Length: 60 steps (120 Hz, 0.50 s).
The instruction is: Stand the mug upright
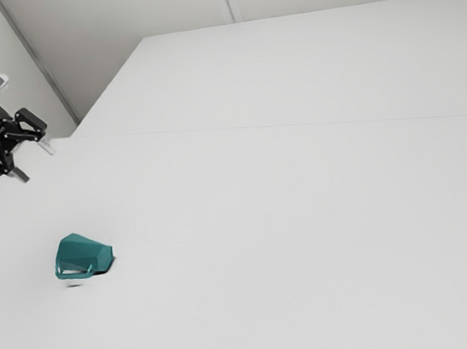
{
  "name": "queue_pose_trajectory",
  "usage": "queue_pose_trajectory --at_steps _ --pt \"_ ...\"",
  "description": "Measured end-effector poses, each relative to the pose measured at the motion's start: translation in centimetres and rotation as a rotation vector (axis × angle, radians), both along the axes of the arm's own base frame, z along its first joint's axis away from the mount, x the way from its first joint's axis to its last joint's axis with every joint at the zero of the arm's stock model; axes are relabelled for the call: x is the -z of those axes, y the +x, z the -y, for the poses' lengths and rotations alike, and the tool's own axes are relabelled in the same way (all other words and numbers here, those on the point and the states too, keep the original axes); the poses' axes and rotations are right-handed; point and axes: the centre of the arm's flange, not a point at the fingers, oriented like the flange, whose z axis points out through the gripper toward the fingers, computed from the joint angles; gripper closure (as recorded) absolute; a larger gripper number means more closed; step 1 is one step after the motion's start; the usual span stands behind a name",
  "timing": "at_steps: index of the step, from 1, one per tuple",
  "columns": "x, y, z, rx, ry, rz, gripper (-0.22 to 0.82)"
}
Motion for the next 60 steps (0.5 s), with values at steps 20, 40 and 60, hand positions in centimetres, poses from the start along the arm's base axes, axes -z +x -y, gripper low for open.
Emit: queue_pose_trajectory --at_steps 20,40,60 --pt "2.6 -0.9 -1.9 -0.001 -0.051 0.062 0.0" --pt "5.0 -1.6 -3.3 0.014 -0.085 0.134 0.0" --pt "7.7 -2.0 -4.9 0.03 -0.089 0.171 0.0"
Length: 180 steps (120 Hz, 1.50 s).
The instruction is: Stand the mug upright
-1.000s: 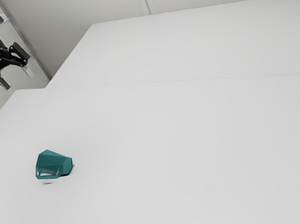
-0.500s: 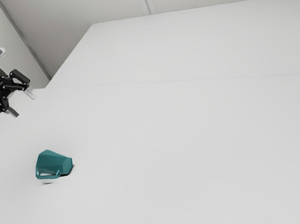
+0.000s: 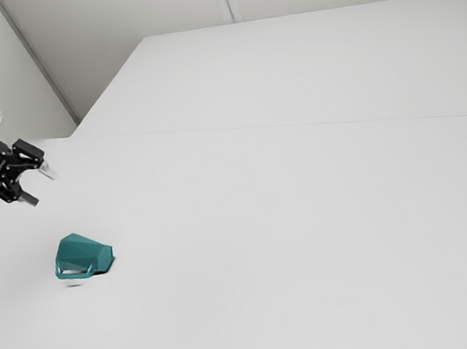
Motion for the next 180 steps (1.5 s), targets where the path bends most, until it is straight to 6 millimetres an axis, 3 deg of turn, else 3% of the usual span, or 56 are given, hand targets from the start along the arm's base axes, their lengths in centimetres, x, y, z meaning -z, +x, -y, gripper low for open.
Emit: queue_pose_trajectory --at_steps 23,49,75,101,127,180 --pt "4.0 -0.6 -1.2 0.028 -0.019 0.031 0.0" --pt "6.0 -1.4 -2.6 0.079 -0.033 0.139 0.0" --pt "9.4 -1.4 -3.9 0.13 -0.042 0.2 0.0" --pt "10.9 -2.1 -5.2 0.168 -0.04 0.244 0.0" --pt "13.5 -1.6 -5.1 0.206 -0.062 0.272 0.0" --pt "16.3 -1.3 -3.4 0.271 -0.106 0.324 0.0"
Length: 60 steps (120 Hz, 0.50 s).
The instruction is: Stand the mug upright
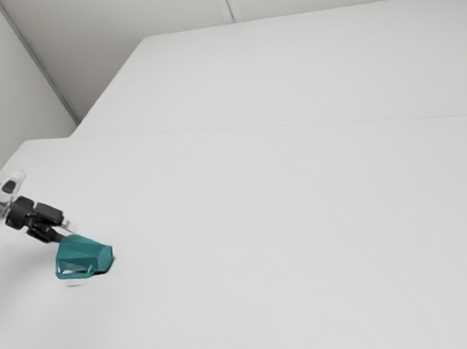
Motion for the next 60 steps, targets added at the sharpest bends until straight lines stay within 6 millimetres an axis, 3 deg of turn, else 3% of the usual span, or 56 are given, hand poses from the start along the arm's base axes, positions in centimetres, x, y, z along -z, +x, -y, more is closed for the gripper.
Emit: queue_pose_trajectory --at_steps 60 --pt "0.21 -0.88 0.34 0.041 -0.026 0.038 0.0"
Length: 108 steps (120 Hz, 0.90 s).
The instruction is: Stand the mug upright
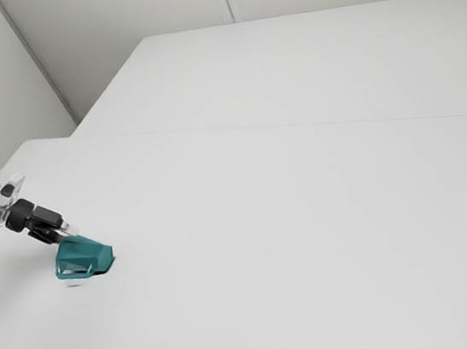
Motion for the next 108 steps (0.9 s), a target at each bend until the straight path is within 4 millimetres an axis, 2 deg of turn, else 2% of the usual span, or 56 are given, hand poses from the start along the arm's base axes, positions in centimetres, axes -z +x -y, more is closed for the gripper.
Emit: queue_pose_trajectory --at_steps 19,63,79,108 --pt "0.1 -0.5 0.2 0.008 -0.015 0.001 0.0" --pt "-0.9 -1.6 -1.0 0.002 -0.013 0.021 0.0" --pt "-0.3 -1.9 -0.6 0.006 -0.023 0.013 0.0" --pt "0.0 -0.6 1.0 0.037 -0.038 0.023 0.0"
